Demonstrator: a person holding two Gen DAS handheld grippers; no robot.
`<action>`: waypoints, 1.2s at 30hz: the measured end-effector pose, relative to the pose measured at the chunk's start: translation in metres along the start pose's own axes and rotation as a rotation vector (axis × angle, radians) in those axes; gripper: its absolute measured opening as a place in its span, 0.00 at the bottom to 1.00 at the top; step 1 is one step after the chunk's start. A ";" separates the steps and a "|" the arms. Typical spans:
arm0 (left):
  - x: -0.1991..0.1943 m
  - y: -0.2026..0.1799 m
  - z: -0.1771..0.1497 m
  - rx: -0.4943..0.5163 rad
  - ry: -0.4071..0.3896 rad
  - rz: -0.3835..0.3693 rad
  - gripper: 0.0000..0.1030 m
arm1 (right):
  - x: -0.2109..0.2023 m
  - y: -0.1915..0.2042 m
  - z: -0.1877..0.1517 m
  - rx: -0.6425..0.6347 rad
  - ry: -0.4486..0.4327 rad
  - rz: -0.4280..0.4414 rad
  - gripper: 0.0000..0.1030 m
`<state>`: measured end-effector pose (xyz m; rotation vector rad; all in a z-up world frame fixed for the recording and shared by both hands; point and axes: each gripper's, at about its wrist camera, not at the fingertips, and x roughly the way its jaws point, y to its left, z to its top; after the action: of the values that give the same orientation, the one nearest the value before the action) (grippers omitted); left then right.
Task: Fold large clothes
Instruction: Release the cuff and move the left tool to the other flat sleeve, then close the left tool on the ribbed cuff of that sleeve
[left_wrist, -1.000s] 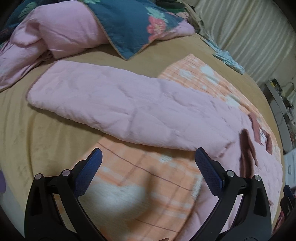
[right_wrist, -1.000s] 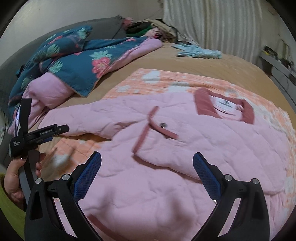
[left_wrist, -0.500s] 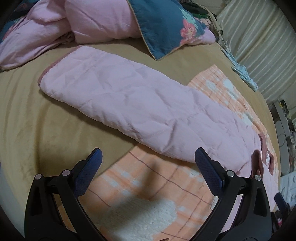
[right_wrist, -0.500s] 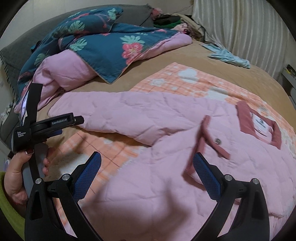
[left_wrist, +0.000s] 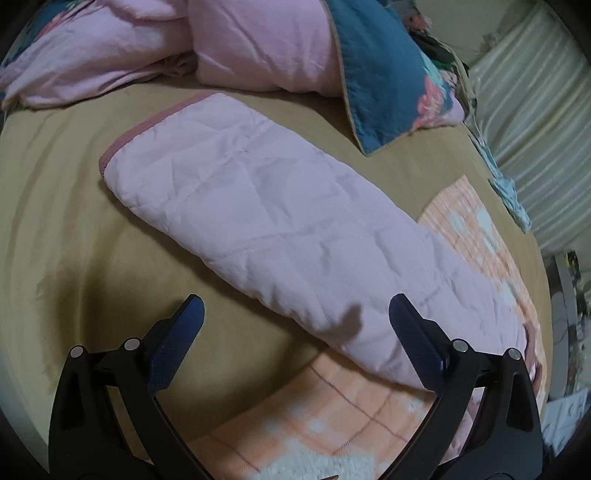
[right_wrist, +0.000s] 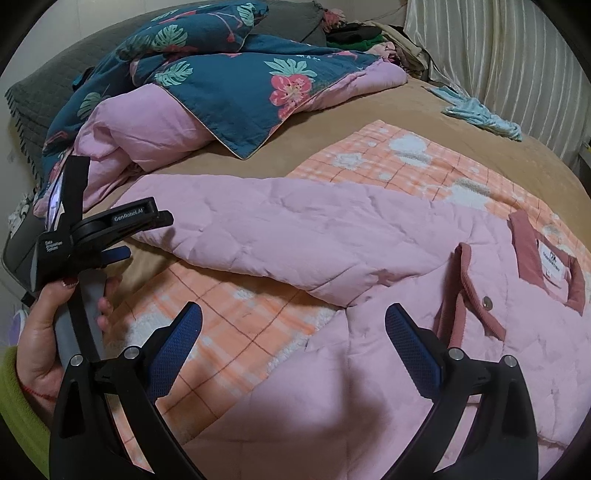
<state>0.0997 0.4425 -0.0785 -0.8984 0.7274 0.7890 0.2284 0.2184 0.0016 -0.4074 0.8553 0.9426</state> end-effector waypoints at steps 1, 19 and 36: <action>0.002 0.003 0.001 -0.016 -0.002 -0.002 0.91 | 0.001 -0.002 -0.002 0.007 0.003 -0.001 0.96; 0.027 0.030 0.031 -0.184 -0.101 0.016 0.49 | -0.050 -0.087 -0.041 0.212 -0.048 -0.096 0.96; -0.092 -0.004 0.033 -0.055 -0.320 -0.211 0.09 | -0.142 -0.136 -0.099 0.305 -0.124 -0.221 0.96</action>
<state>0.0630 0.4438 0.0125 -0.8567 0.3257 0.7441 0.2540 0.0043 0.0457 -0.1730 0.8075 0.6143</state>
